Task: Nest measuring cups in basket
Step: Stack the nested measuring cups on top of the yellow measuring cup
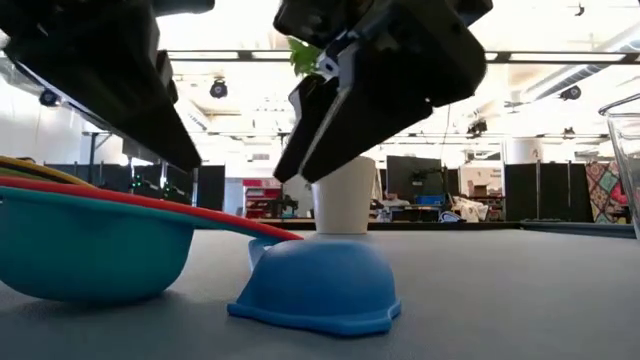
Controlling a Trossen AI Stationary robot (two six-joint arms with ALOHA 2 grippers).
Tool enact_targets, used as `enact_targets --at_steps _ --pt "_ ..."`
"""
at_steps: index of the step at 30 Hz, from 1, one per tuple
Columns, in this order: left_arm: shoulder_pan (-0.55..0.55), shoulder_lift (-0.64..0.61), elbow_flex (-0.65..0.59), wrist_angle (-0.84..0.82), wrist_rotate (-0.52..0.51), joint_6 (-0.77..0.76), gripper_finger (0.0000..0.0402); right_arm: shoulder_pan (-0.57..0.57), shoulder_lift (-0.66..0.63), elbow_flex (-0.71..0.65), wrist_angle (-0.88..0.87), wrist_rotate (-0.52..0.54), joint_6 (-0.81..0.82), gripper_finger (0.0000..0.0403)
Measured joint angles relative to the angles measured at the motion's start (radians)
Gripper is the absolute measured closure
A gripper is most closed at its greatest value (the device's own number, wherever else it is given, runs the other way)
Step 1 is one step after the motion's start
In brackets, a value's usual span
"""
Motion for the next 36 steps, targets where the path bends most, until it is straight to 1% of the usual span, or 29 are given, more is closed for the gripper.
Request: enact_targets --at_steps 2,5,8,10,13,16,22,26,30,36 --pt "-0.002 0.0 0.005 0.0 0.034 0.003 0.0402 0.002 -0.001 -0.002 -0.008 0.0 0.0 0.0076" --pt "0.005 -0.001 0.019 0.001 0.126 0.001 0.0402 0.005 -0.001 -0.002 -0.033 0.0 0.0 0.0076" --pt "0.028 -0.001 0.041 -0.003 0.177 0.003 0.0397 0.007 -0.004 -0.002 -0.069 0.001 0.011 0.0076" --pt "0.044 -0.001 0.066 -0.014 0.213 0.023 0.0384 0.009 -0.013 -0.003 -0.104 0.003 0.029 0.0076" --pt "0.066 -0.001 0.114 -0.039 0.226 0.059 0.0353 0.015 -0.057 -0.033 -0.124 0.005 0.046 0.0076" --pt "0.089 0.007 0.179 -0.103 0.228 0.076 0.031 0.021 -0.135 -0.105 -0.111 0.019 0.067 0.0076" --pt "0.11 0.088 0.307 -0.211 0.242 0.113 0.0217 0.024 -0.382 -0.308 -0.038 0.157 0.143 0.0076" --pt "0.117 0.149 0.394 -0.317 0.243 0.112 0.0172 0.024 -0.545 -0.43 0.009 0.234 0.185 0.0076" --pt "0.128 0.225 0.472 -0.393 0.269 0.101 0.0151 0.024 -0.683 -0.509 0.026 0.296 0.218 0.0076" --pt "0.144 0.329 0.584 -0.531 0.291 0.102 0.0148 0.024 -0.813 -0.587 0.047 0.328 0.247 0.0076"
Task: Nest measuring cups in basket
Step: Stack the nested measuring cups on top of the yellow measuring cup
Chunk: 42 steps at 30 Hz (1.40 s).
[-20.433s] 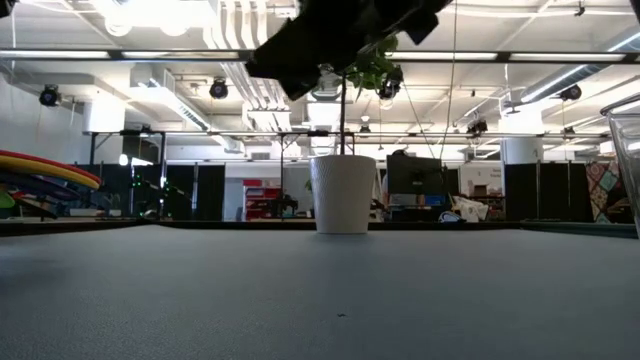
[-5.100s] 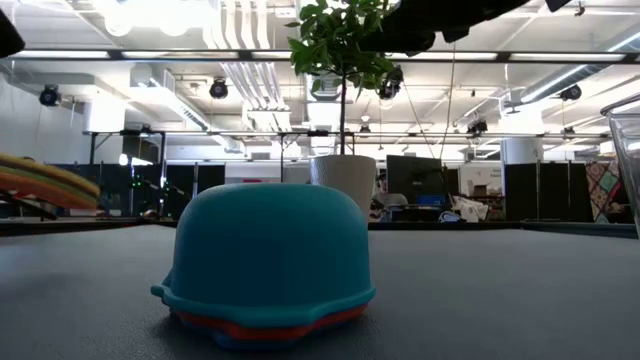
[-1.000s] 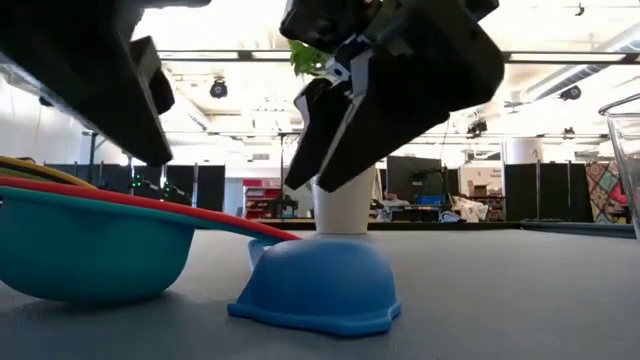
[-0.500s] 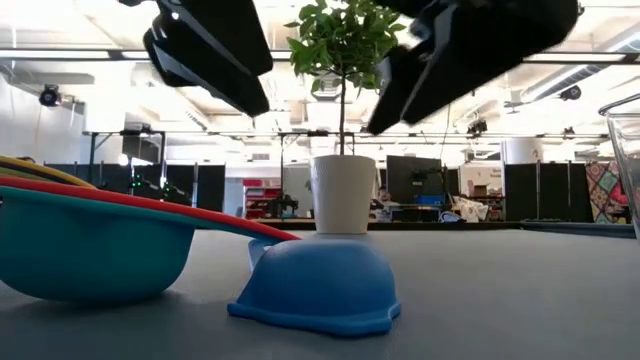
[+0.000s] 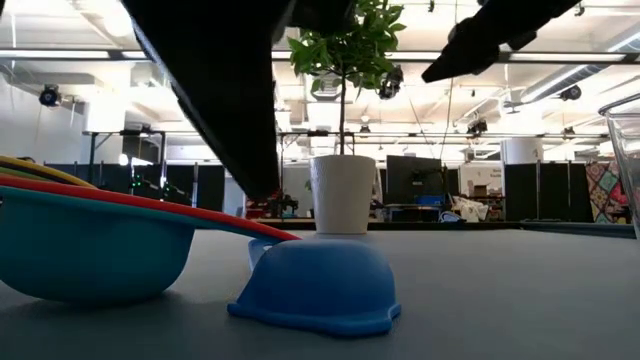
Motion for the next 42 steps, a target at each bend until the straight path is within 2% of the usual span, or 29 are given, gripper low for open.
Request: enact_targets --at_steps 6,20,24,30,42 --pt "0.009 0.039 0.047 -0.033 0.051 0.004 0.0148 0.0 -0.031 -0.026 0.015 0.017 0.006 0.0076" --pt "0.012 0.039 -0.008 0.002 0.085 -0.056 0.0149 0.0 0.012 -0.026 0.022 0.017 -0.012 0.0076" --pt "0.016 0.039 -0.009 0.001 0.082 -0.062 0.0174 0.0 0.011 -0.026 0.024 0.018 -0.015 0.0076" --pt "0.019 0.041 -0.01 0.002 0.082 -0.069 0.0253 0.0 0.011 -0.026 0.04 0.018 -0.031 0.0076" --pt "0.026 0.038 -0.012 -0.004 0.08 -0.064 0.0258 0.0 0.01 -0.026 0.044 0.018 -0.049 0.0076"
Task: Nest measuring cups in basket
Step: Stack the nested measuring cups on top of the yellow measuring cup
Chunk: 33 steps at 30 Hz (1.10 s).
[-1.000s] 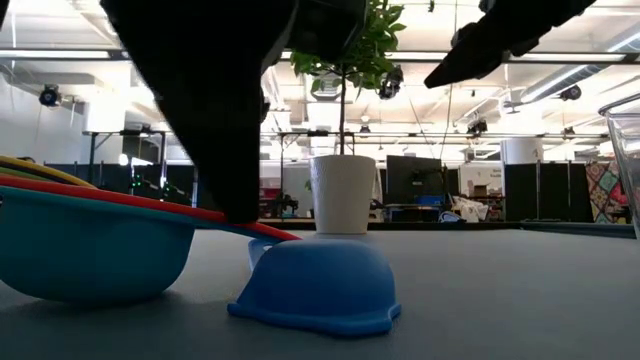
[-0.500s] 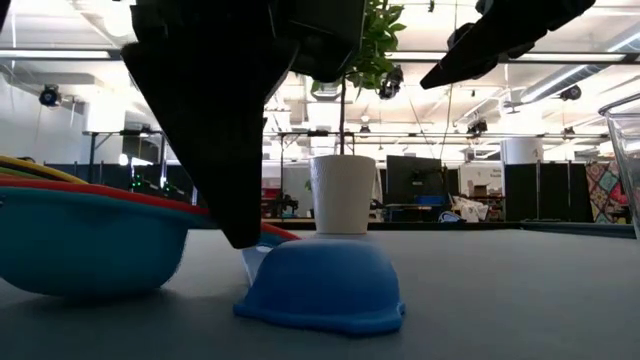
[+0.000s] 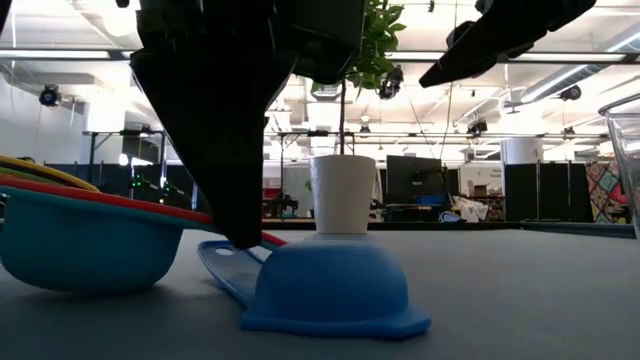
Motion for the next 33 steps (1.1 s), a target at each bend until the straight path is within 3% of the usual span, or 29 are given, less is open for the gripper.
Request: enact_targets --at_steps 11,17,23,33 --pt "0.026 -0.108 -0.002 -0.074 -0.055 -0.015 0.0258 0.0 0.0 0.001 0.001 0.0 -0.009 0.0076" --pt "0.039 -0.207 -0.001 -0.176 -0.063 -0.112 0.0258 0.0 0.0 0.001 0.002 0.0 -0.017 0.0076" --pt "-0.028 -0.343 -0.045 -0.289 -0.13 -0.33 0.0258 0.0 0.0 0.001 0.005 0.0 -0.027 0.0076" --pt "-0.191 -0.515 -0.385 -0.115 -0.218 -0.796 0.0258 -0.001 -0.001 0.001 0.066 -0.002 -0.08 0.0076"
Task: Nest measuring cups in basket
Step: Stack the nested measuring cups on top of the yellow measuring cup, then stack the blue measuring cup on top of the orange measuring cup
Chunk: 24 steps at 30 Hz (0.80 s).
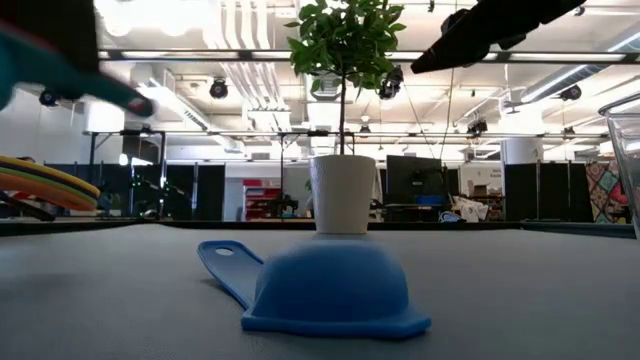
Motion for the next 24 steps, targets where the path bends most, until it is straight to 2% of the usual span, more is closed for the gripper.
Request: enact_targets --at_steps 4,9,14,19,24 --pt "-0.041 -0.007 -0.092 0.048 0.001 -0.127 0.0258 0.0 0.0 0.0 -0.006 0.0 0.001 0.0076" --pt "-0.054 -0.012 -0.138 0.108 0.005 -0.184 0.0252 0.0 0.0 0.0 -0.005 0.0 0.002 0.0076" --pt "-0.055 -0.01 -0.136 0.104 0.062 -0.184 0.018 0.0 0.0 0.0 -0.005 0.0 0.002 0.0076" --pt "-0.052 -0.018 -0.085 0.009 0.056 -0.156 0.0127 0.001 0.0 0.0 -0.007 0.0 0.004 0.0076" --pt "-0.018 -0.015 0.021 0.005 -0.059 0.081 0.0125 0.001 0.0 -0.001 -0.009 0.0 0.002 0.0076"
